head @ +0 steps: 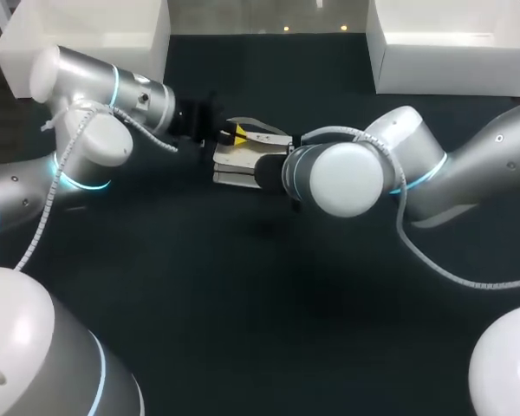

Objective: Pick up the bag, open it, inspect its contents, close it, and place it on the opposite side

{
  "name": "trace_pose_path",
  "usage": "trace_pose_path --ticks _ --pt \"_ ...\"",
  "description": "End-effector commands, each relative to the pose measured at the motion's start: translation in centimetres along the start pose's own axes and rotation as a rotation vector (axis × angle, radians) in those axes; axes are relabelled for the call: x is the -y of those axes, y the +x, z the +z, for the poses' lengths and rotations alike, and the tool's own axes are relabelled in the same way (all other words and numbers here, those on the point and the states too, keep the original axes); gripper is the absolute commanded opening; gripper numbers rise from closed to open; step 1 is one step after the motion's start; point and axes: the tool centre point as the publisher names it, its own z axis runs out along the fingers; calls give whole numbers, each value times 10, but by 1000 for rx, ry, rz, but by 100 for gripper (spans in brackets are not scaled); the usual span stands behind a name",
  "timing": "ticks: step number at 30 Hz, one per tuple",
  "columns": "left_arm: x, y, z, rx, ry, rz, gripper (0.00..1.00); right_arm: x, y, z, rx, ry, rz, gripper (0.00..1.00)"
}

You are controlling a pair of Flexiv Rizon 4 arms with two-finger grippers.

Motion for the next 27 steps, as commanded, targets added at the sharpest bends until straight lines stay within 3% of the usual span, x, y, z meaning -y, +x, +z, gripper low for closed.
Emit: trace_pose_path --ticks 1,15,27 --pt "-6 -21 -3 -82 15 -37 0 3 6 2 87 -9 0 0" --pt "-18 -31 -2 -179 52 -194 0 3 6 2 87 -9 0 0" --pt "-14 -29 -3 -152 46 -149 0 3 6 2 87 -9 0 0"
